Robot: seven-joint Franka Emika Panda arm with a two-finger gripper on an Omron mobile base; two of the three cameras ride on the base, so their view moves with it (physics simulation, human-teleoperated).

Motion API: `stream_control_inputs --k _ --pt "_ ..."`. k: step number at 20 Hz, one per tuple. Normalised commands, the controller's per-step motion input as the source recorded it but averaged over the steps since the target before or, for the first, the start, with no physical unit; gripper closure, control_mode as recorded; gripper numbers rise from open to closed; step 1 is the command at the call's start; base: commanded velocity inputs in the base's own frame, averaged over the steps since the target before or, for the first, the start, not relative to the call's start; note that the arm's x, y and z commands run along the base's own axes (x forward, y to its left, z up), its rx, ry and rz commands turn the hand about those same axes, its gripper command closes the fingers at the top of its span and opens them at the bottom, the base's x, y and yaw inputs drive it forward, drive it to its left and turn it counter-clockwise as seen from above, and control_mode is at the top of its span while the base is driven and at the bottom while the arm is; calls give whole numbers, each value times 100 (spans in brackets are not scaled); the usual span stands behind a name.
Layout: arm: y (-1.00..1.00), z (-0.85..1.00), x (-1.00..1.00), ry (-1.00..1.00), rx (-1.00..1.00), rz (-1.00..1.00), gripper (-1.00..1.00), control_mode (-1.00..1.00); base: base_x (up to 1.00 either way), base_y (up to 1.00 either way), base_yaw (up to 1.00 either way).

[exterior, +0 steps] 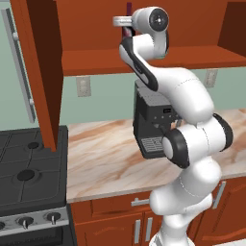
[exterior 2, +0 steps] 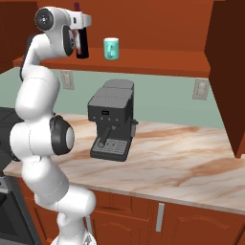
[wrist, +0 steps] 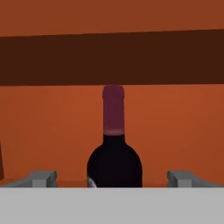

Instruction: Open the cabinet directly in front. Then move the wine and the mug to the dining counter with the candle on it.

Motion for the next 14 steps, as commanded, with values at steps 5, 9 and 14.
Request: stream_control_inputs --k 5,9,14 --pt "8 0 29 0 0 0 -100 -100 0 0 0" --pt "9 0 29 0 0 0 -100 -100 0 0 0" --pt "4 0 29 0 0 0 -100 -100 0 0 0"
